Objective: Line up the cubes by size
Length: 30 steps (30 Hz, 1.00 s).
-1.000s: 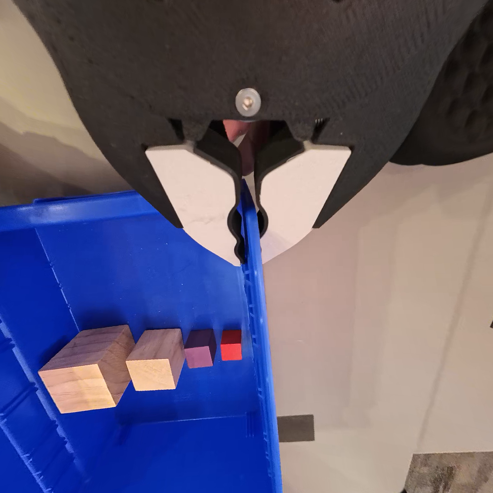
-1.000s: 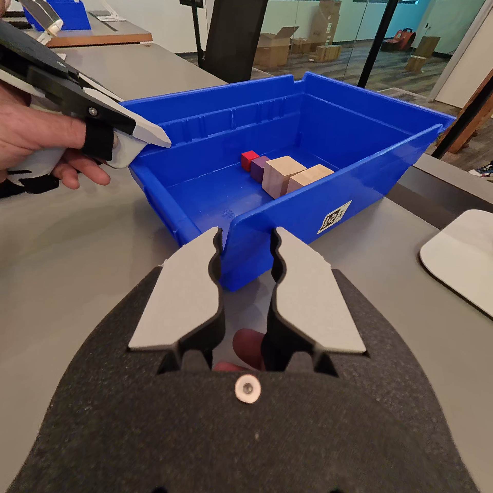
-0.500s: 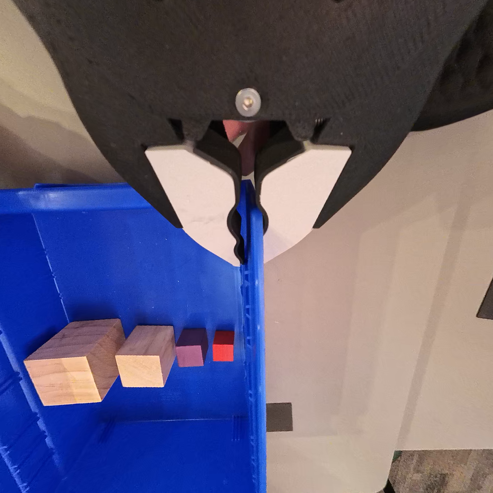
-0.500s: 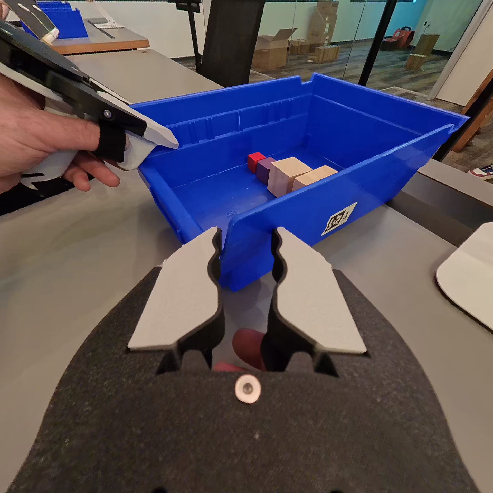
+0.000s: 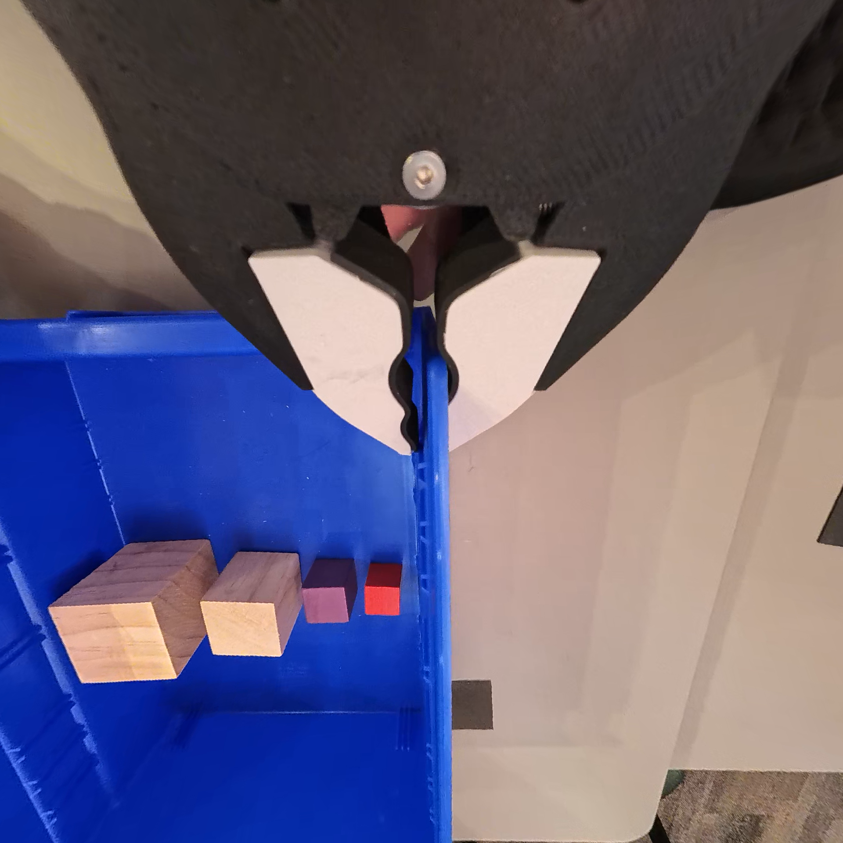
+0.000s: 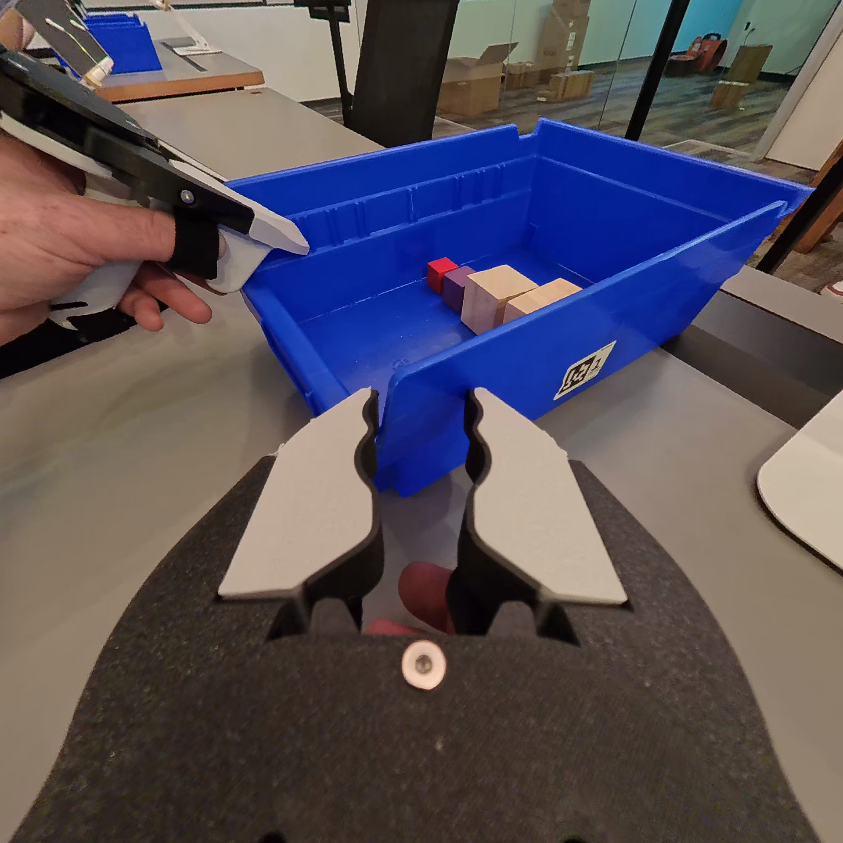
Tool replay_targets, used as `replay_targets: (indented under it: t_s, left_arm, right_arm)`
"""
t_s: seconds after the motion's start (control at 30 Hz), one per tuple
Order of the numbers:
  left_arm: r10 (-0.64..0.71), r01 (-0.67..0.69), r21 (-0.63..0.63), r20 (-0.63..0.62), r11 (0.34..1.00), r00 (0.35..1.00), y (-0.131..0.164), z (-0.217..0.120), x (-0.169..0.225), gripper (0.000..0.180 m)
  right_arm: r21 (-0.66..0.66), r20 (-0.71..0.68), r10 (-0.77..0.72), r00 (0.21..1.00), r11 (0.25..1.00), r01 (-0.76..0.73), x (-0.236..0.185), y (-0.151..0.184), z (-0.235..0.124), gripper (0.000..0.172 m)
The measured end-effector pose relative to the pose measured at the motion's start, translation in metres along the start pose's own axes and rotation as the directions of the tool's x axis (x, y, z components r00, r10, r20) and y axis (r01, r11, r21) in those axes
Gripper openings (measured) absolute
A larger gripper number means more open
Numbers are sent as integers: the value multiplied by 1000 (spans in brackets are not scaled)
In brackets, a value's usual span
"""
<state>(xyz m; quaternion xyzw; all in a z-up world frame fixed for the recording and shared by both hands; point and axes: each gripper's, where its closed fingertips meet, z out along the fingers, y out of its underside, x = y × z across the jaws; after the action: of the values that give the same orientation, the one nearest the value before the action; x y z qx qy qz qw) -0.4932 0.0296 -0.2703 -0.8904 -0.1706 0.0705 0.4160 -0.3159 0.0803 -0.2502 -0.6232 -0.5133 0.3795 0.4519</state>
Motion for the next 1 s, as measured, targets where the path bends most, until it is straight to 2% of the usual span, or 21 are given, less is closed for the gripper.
replay_targets:
  t_s: [0.77, 0.8, 0.9, 1.0]
  left_arm:
    - [2, -2, 9, 13, 1000, 1000, -7, 6, -2, 4]
    - [-6, 5, 24, 9, 1000, 1000, -8, 6, -2, 8]
    - [-37, 35, 55, 34, 998, 999, -8, 4, -5, 45]
    - [-40, 32, 100, 81, 995, 996, -11, -5, -13, 66]
  right_arm:
    - [7, 28, 34, 999, 999, -34, 7, -3, 5, 36]
    - [8, 41, 40, 998, 999, -40, 7, -3, 5, 37]
    - [34, 66, 62, 996, 997, -64, 6, -6, 1, 45]
    - [81, 69, 83, 994, 993, -88, 9, -11, -5, 49]
